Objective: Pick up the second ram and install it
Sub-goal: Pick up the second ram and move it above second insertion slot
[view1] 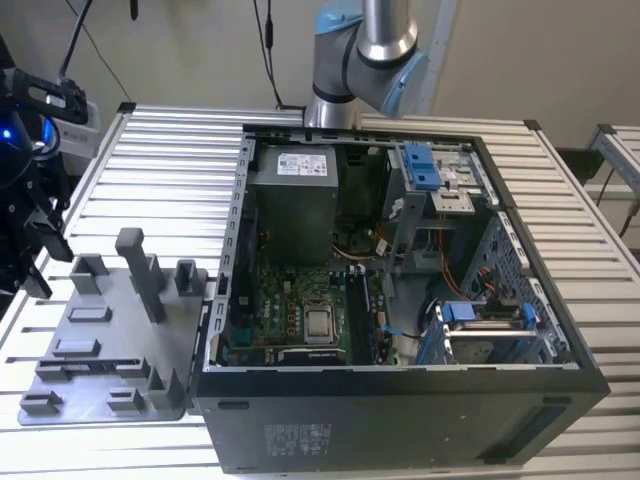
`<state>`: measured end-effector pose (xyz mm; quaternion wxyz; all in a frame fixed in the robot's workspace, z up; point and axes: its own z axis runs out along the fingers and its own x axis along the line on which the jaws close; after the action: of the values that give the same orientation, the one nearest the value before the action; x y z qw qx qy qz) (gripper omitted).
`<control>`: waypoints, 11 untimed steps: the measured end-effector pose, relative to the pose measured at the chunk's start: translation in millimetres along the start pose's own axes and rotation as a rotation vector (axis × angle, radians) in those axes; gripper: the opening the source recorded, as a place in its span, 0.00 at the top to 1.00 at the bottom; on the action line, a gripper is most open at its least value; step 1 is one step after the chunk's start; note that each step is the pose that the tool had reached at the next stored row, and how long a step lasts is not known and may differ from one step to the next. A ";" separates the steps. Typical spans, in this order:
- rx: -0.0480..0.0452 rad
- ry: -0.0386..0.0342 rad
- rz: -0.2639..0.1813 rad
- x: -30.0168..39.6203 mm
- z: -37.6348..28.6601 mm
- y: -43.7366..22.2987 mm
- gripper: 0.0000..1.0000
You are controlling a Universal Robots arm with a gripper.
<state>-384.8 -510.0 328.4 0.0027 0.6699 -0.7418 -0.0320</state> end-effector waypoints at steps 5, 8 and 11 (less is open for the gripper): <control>0.0001 -0.0001 0.000 0.2 4.5 -0.2 0.52; 0.0001 -0.0001 -0.001 0.3 7.2 -0.4 0.52; 0.0001 0.0000 -0.001 0.4 10.0 -0.5 0.52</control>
<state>-384.8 -510.1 318.4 0.0026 0.6702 -0.7415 -0.0320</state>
